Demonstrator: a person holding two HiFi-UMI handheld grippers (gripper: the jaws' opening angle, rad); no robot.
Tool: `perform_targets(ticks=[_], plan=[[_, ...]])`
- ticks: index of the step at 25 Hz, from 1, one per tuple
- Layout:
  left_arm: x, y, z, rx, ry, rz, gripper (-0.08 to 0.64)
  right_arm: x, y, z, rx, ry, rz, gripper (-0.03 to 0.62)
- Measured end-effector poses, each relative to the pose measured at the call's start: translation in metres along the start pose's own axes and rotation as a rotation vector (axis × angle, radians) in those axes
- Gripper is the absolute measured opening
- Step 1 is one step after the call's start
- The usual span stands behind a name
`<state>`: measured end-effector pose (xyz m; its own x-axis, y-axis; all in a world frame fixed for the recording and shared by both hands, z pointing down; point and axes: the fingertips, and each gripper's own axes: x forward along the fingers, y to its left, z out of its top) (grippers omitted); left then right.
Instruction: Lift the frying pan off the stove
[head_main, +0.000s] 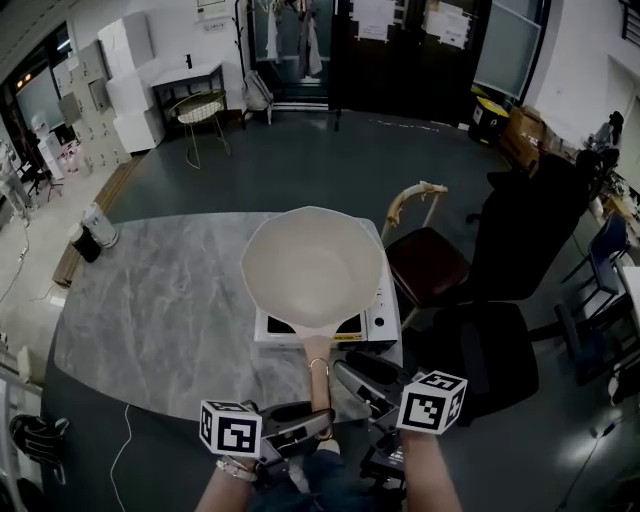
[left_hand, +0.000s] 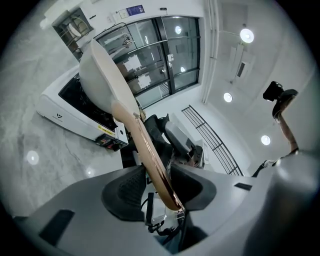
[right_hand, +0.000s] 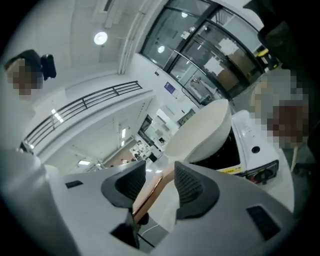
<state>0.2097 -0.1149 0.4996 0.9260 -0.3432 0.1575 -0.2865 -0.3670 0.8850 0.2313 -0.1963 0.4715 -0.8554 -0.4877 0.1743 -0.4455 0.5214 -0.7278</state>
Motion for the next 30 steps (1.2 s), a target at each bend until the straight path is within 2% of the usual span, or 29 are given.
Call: perform_targets(ticks=[5, 13, 22, 26, 30], plan=[[0.001, 0.000, 0.001, 0.005, 0.008, 0.005, 0.169, 0.024, -0.014, -0.008, 0.212, 0.060, 0.050, 0.229], [0.000, -0.001, 0.000, 0.018, 0.028, 0.027, 0.170, 0.052, -0.034, -0.014, 0.436, 0.181, 0.116, 0.249], [0.000, -0.001, -0.001, 0.024, 0.067, 0.065, 0.170, 0.083, -0.034, -0.025, 0.511, 0.320, 0.161, 0.252], [0.000, -0.002, 0.000, 0.024, 0.077, 0.076, 0.170, 0.099, -0.027, -0.031, 0.507, 0.376, 0.189, 0.250], [0.001, -0.001, -0.001, 0.023, 0.090, 0.089, 0.170, 0.116, -0.018, -0.035, 0.490, 0.410, 0.252, 0.242]])
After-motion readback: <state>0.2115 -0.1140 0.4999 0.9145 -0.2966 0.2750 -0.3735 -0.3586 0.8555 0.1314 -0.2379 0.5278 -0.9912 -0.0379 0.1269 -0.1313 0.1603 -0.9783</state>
